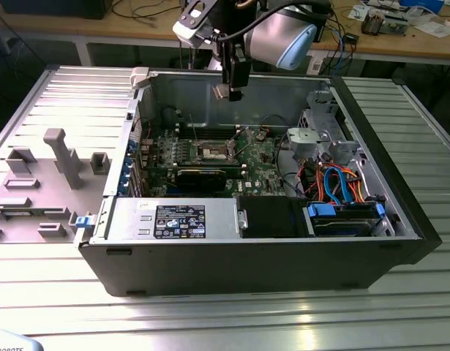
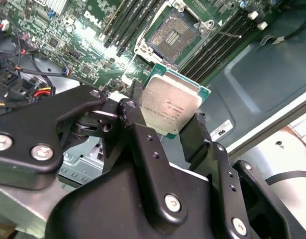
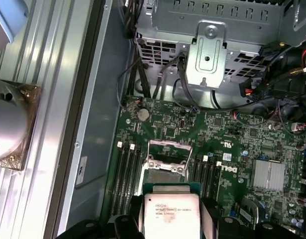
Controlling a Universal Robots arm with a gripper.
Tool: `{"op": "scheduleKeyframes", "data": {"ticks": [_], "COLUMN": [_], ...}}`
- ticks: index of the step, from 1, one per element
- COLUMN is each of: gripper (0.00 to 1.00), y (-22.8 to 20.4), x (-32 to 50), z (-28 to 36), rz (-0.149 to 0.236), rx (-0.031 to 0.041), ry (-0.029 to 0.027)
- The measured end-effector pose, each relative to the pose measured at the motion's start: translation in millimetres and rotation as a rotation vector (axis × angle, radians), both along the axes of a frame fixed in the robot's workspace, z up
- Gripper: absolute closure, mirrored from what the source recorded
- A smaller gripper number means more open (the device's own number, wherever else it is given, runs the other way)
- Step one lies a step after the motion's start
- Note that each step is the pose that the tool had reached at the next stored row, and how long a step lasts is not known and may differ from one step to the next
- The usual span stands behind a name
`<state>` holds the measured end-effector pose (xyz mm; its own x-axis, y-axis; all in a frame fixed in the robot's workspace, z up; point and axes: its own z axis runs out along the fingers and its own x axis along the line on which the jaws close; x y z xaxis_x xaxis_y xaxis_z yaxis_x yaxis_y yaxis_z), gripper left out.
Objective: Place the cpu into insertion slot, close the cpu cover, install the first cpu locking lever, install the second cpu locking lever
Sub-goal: 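Place the cpu into insertion slot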
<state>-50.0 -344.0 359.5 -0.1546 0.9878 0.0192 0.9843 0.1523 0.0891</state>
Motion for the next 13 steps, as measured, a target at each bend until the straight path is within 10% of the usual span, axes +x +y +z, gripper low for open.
{"op": "scheduleKeyframes", "data": {"ticks": [13], "gripper": [0.46], "y": [0.0], "x": [0.0], "z": [-0.1], "rz": [-0.008], "rx": [-0.0001], "ry": [-0.0002]}}
